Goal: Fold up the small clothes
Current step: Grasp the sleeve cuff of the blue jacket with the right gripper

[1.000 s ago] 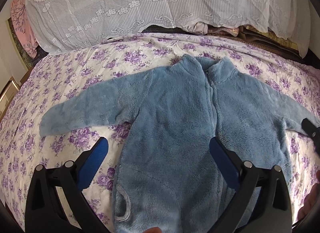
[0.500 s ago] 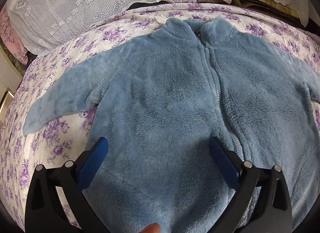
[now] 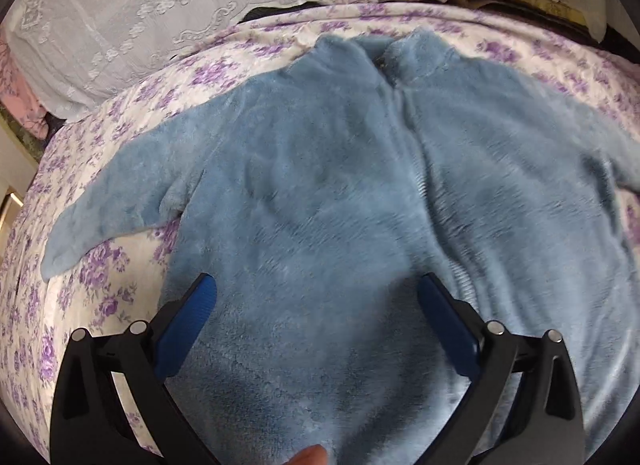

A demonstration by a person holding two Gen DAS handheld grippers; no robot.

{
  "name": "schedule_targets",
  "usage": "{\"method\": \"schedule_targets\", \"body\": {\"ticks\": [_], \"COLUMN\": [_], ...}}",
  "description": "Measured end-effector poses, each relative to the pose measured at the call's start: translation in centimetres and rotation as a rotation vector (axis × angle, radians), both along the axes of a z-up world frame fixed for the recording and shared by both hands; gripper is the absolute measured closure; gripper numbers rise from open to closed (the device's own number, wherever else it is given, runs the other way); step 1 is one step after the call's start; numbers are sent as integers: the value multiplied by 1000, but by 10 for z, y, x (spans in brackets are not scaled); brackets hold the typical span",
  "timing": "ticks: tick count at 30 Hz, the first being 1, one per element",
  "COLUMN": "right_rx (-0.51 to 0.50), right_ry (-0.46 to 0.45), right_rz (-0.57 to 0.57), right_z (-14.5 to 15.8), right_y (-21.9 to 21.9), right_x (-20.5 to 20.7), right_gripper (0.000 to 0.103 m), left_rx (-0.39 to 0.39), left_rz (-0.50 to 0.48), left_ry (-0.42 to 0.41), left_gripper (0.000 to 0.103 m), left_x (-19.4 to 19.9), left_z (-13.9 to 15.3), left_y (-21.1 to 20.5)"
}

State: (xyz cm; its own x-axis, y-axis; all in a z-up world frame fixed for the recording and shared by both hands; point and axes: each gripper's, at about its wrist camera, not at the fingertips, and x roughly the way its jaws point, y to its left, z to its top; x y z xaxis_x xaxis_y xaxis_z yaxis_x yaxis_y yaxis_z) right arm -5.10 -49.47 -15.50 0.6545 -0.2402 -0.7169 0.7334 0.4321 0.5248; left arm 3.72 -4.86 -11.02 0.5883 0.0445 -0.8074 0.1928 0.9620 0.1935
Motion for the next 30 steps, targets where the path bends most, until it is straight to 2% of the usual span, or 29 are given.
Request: {"method": "schedule_targets", "body": {"ticks": [4,9,11,12,14,17,19,21,25,30], "right_rx": [-79,-69,-98,-105,-115,-151,-183,-222,-266,-314], "right_ry": [-8,-43,-45,-48,-63,-103,-136,-159,-195,-201], "right_rz": [-35,-77,-69,-59,-37,-10,24,65,158,285], "right_z": [4,-2,1,2,7,21,35,49,71,90], "right_y": [-8,-19,-17,-16,-13,-7,1,13,42,89], "right_x": [1,-5,-5,-5,-5,-4,-3,-1,7,28], "right_gripper": [72,73,81,92,93,94,94,94,94,94], "left_rx": [89,154,183,187,193,214,224,260,173,156], "left_rz": [-85,-221,-233,-231,-204,-182,-189,-231,-246,-217], "left_ry": [-80,-93,-97,-88,-66,18,-45,-66,-36,-46], "left_gripper": [5,5,5,5,5,4,4,4,5,5], "left_x": [-4,8,20,27,40,50,42,34,33,45], "left_z": [29,46,39,34,19,-16,-18,-15,3,18], "left_y": [-37,-115,-148,-160,-175,-190,-191,-190,-162,-126]}}
